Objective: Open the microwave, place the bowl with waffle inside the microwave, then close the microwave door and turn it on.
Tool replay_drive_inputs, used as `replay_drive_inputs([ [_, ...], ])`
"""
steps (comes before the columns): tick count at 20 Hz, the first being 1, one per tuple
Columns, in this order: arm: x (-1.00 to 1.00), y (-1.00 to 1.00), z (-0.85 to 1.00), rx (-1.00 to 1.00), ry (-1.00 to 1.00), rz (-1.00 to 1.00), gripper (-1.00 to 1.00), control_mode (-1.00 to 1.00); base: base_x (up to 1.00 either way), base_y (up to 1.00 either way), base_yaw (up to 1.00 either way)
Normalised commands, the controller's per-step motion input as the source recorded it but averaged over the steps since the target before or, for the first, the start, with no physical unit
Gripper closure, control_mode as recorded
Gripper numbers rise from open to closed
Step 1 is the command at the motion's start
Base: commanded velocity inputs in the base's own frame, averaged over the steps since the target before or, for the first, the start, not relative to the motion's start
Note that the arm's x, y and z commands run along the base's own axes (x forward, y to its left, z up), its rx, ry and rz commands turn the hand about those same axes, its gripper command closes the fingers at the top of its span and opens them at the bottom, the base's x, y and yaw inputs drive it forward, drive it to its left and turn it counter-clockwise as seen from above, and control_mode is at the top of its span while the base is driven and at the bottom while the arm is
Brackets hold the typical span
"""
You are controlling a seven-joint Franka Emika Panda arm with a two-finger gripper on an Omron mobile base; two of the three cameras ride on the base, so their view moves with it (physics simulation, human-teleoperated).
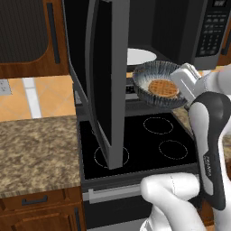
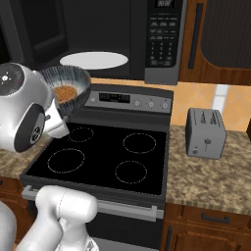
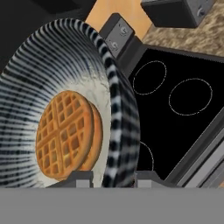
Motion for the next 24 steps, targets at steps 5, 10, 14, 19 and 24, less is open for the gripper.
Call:
replay_drive_inputs([
  [5,0.43,-0.14,0.54,0.09,0.00,0.00,1.00,-1.00,0.00,0.00,0.00],
  [10,0.35,0.00,0.48,0.04,0.00,0.00,1.00,-1.00,0.00,0.00,0.00],
  [14,0.46,-0.01,0.21,0.05,0.00,0.00,1.00,-1.00,0.00,0.00,0.00],
  [19,0.82,0.01,0.00,0.01,0.00,0.00,1.00,-1.00,0.00,0.00,0.00],
  [24,0.89,0.00,0.00,0.01,0.00,0.00,1.00,-1.00,0.00,0.00,0.00],
])
